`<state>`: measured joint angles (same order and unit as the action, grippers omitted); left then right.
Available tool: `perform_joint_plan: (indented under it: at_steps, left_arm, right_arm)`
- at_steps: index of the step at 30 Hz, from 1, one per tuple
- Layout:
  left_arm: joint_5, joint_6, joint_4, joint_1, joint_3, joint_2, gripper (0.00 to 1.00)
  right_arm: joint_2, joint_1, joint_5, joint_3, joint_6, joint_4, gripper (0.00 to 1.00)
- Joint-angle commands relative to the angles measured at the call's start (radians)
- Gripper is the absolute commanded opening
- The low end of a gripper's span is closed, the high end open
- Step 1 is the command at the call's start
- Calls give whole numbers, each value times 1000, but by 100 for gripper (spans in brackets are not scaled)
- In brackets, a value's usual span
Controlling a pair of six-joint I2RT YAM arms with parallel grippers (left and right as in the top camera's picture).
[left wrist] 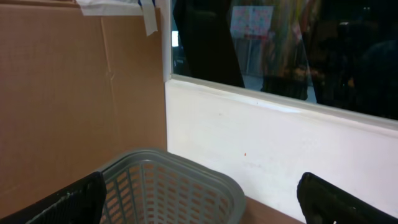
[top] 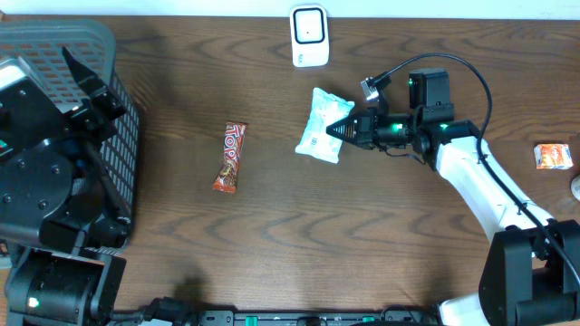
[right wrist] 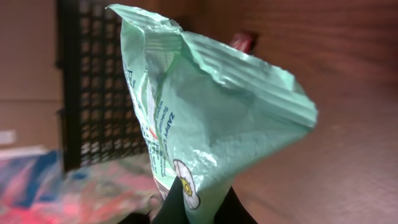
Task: Scan the item barcode
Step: 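Hold the wipes pack up against the scanner with the right gripper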
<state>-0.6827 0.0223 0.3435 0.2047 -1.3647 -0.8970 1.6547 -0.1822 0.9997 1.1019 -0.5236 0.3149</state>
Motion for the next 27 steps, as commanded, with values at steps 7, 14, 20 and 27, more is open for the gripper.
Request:
perform_joint_plan:
  at_steps: [7,14,20,27]
  left_arm:
    - [2,-9,16,-3,6,-4,98]
    - [2,-9,16,-3,6,-3,98]
    - [2,-9,16,-3,6,-4,98]
    - [2,-9,16,-3,6,-3,98]
  right_arm:
    - [-25,-183,-499,18,105,49,1]
    - [-25,-311,-814,128,246,136,1]
    - [-25,-349,-993,228,439,72,1]
    - [21,-329,-1147,230,613,-160,1]
